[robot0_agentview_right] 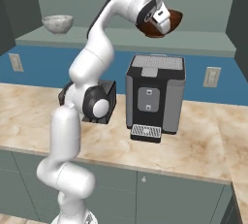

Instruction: Take the smaller bowl and place it next to the appetizer plate on the dining counter , and place the larger bowl next to the plate with cooked food.

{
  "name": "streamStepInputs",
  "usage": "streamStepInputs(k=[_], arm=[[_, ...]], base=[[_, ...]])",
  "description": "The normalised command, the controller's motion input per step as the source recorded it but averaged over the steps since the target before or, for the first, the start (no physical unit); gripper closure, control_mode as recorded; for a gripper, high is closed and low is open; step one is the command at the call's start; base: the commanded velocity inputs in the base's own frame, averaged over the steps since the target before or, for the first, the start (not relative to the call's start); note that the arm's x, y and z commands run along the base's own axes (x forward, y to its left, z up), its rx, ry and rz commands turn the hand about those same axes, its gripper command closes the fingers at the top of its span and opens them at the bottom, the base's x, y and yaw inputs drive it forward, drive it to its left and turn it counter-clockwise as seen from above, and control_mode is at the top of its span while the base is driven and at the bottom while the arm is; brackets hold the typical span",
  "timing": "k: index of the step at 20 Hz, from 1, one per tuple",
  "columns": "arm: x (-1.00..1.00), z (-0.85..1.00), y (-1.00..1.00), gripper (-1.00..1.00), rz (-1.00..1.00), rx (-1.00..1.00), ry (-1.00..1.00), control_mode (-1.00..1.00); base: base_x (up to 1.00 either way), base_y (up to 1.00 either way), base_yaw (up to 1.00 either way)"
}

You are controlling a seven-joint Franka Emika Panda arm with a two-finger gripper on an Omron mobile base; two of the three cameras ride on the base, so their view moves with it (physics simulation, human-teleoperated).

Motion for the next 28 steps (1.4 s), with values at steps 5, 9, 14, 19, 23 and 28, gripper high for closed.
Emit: streamStepInputs(k=[5,9,14,19,23,28], arm=[[0.06,-0.20,0.01,1.00,0.00,0.00,0.06,-1.00],[-0.10,-0.42,0.00,1.00,0.00,0.00,-0.03,-1.00],[-0.65,-0.18,0.00,1.00,-0.01,0.00,0.00,-1.00],[-0.99,0.00,0.00,1.00,0.00,0.00,0.00,-1.00],[-1.00,0.00,0.00,1.00,0.00,0.00,-0.03,-1.00],[-1.00,-0.34,0.04,1.00,0.00,-0.01,-0.17,-1.00]], base=[[0.00,0.00,0.00],[0.00,0.00,0.00],[0.00,0.00,0.00],[0.00,0.00,0.00],[0.00,0.00,0.00],[0.00,0.00,0.00]])
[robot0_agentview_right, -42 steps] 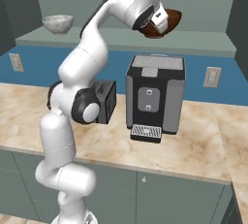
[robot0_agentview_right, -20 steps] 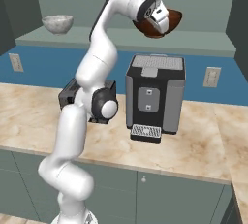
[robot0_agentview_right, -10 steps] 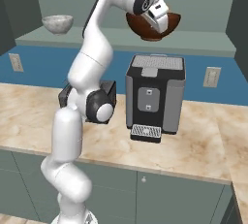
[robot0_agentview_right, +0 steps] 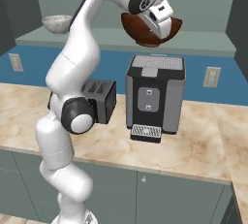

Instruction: Take the smaller bowl and place it next to the appetizer plate on the dining counter , and place the larger bowl next to the plate with cooked food.

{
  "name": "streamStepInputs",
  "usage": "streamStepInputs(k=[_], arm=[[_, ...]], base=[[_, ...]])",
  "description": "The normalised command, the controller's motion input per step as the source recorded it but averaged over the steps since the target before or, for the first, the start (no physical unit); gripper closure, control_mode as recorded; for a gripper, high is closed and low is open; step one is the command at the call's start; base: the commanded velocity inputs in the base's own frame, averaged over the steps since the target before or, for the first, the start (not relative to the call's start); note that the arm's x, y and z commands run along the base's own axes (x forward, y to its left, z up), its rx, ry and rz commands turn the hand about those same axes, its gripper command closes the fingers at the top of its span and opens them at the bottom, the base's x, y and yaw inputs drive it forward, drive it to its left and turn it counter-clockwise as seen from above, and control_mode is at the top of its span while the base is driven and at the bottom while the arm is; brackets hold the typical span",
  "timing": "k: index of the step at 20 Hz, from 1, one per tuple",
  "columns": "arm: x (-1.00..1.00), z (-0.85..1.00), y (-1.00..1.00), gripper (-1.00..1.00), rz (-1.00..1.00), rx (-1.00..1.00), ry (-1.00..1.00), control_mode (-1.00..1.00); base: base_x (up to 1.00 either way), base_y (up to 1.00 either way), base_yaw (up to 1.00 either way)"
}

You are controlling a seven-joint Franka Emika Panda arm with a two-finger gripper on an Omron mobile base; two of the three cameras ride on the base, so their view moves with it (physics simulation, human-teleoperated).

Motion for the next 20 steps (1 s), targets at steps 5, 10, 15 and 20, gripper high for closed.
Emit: streamStepInputs(k=[5,10,15,20], arm=[[-1.00,-0.74,0.31,1.00,0.07,-0.11,-0.11,-1.00],[-1.00,-0.77,0.39,1.00,0.07,-0.12,0.00,-1.00],[-1.00,-0.56,0.22,1.00,0.05,-0.08,-0.06,-1.00],[-0.72,-0.54,0.08,1.00,0.01,-0.05,-0.58,-1.00]], base=[[0.00,0.00,0.00],[0.00,0.00,0.00],[0.00,0.00,0.00],[0.00,0.00,0.00]])
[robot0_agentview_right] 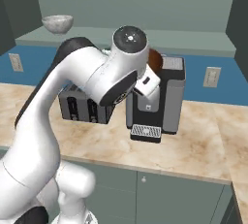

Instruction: Take the smaller bowl and place it next to the appetizer plate on the dining counter , and place the larger bowl next to the plate with cooked food.

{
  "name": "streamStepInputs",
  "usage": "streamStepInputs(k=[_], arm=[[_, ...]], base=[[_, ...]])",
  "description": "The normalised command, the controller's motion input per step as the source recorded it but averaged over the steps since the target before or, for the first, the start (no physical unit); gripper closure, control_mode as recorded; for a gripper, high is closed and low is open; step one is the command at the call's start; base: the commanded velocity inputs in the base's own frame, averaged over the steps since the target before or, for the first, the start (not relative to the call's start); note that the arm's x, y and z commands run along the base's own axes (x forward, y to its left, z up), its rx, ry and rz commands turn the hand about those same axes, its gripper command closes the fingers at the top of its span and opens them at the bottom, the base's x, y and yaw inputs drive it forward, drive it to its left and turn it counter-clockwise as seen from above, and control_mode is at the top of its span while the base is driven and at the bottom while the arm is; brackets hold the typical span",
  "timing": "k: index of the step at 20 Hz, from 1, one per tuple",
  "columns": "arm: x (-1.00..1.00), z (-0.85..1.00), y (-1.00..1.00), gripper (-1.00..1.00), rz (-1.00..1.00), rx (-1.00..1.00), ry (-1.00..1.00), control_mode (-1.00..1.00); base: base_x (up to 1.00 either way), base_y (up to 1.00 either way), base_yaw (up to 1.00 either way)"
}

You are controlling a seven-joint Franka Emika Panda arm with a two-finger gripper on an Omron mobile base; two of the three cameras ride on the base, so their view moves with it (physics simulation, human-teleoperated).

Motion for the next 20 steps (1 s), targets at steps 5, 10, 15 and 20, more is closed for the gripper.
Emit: streamStepInputs(k=[5,10,15,20], arm=[[-0.07,-0.55,0.31,1.00,0.00,-0.01,-0.50,-1.00],[0.00,-0.30,0.19,1.00,0.00,0.00,0.02,-1.00],[-0.06,-0.03,0.00,1.00,0.00,0.00,0.17,-1.00],[-0.33,0.00,0.00,1.00,0.00,-0.01,0.23,1.00]], base=[[0.00,0.00,0.00],[0.00,0.00,0.00],[0.00,0.00,0.00],[-0.11,0.00,0.00]])
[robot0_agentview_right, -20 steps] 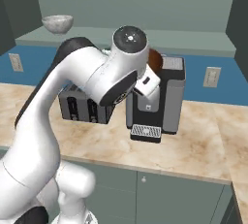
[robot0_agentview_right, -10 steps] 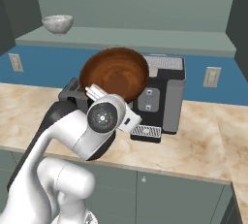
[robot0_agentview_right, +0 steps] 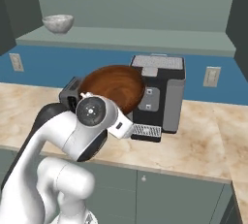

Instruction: Take the smaller bowl and place it next to the appetizer plate on the dining counter , and place the larger bowl next to the plate with cooked food.

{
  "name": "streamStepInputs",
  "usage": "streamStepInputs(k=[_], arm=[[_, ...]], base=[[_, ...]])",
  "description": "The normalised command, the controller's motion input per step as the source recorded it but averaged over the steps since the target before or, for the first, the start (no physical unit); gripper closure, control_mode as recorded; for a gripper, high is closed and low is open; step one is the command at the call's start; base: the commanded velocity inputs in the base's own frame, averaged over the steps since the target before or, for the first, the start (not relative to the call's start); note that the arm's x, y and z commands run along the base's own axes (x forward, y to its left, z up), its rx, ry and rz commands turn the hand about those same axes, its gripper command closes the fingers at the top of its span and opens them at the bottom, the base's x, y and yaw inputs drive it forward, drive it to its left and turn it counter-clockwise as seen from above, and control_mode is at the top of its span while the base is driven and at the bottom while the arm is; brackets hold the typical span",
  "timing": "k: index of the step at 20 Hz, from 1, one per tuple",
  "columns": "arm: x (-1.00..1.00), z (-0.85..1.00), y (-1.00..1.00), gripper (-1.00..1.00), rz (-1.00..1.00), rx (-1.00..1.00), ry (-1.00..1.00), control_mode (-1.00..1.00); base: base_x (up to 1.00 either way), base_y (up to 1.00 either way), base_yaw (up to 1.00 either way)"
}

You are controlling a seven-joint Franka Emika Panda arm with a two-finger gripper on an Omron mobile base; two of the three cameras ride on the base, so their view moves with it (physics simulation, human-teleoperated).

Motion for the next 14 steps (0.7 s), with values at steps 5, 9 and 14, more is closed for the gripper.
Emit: streamStepInputs(k=[5,9,14], arm=[[0.00,0.00,0.00,1.00,0.00,0.00,0.00,1.00],[0.00,0.00,0.00,1.00,0.00,0.00,0.00,1.00],[0.00,0.00,0.00,1.00,0.00,0.00,0.00,1.00]], base=[[-0.80,0.15,0.01],[-0.88,0.25,0.12],[-0.17,0.59,0.14]])
